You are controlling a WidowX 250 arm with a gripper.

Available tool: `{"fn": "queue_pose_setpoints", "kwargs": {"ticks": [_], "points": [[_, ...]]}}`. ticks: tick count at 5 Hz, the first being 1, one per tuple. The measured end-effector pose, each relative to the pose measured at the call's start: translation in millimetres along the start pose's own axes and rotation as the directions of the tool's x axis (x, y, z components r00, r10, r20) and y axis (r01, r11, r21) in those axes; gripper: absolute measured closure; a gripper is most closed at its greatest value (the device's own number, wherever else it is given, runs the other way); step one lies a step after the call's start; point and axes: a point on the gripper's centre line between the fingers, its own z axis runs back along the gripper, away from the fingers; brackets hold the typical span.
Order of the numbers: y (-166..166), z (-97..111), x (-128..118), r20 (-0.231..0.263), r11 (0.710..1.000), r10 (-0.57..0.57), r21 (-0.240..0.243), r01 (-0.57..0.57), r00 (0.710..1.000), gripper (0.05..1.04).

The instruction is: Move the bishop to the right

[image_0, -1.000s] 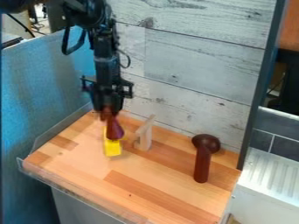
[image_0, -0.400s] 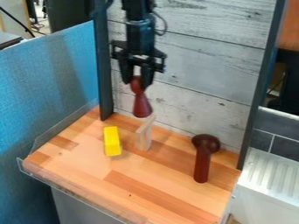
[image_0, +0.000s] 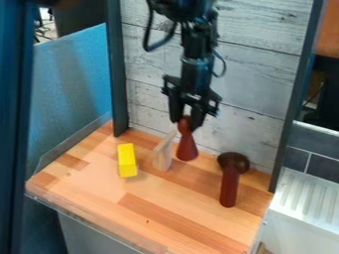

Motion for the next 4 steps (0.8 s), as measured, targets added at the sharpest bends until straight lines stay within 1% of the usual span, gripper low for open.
{"fn": "queue_pose_setpoints", "kwargs": {"ticks": [1,2,4], "points": [[-4,-6,20,0.054,1.0,-0.003,0.013,0.002,0.999,0.567],[-4,-23,30,0.047,1.0,0.004,0.009,-0.005,0.999,0.567],[-2,-58,32,-0.011,1.0,-0.012,0.025,0.012,1.0,0.567]]}}
